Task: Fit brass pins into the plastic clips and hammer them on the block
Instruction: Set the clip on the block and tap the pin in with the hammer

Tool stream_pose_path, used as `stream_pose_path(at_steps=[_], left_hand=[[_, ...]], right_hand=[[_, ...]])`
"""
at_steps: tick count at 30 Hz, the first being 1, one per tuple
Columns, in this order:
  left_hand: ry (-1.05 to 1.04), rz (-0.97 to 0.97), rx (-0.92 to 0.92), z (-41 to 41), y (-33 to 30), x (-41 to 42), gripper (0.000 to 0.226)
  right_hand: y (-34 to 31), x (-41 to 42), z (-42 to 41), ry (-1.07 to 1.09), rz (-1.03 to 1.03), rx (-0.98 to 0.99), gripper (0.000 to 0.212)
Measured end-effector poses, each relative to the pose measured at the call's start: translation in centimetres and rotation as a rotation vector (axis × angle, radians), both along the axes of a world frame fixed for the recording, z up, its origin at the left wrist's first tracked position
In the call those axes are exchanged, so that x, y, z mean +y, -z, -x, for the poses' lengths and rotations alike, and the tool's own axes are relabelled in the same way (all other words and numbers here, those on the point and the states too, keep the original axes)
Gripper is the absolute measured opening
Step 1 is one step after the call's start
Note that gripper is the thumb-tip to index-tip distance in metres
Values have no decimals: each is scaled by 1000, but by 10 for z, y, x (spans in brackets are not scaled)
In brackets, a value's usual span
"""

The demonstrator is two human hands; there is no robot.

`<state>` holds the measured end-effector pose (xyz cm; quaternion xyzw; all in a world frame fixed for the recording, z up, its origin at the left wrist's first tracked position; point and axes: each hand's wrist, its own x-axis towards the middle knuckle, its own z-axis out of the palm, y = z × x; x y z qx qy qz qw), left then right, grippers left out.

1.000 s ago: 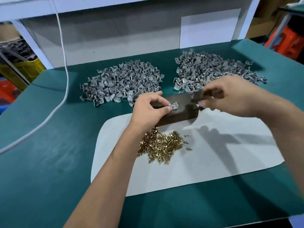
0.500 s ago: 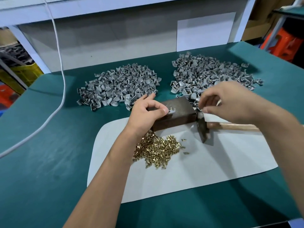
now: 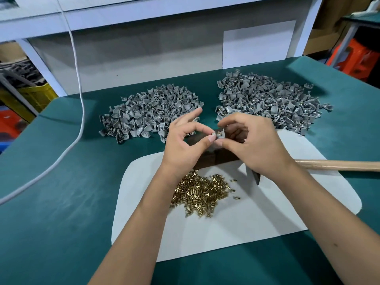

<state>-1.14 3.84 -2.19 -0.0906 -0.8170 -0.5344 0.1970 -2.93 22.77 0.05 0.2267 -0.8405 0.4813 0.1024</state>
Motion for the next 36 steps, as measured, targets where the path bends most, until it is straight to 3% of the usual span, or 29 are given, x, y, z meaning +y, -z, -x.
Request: stream_pose_path(at_steps=[7,13,25,36], left_hand=[[38,-22,110,0,0,4,19],[39,49,236,-1,0,10,10],[-18,267,366,-4,1,16,3],[-56,240,368,-4,1,18,6]], right_hand=[[5,-4,-3,82,46,125,23],[10,-3,-6,85,15,177,22],[16,-8,-9,95,47,149,22],[12,-10,-10,97,37,136,23]])
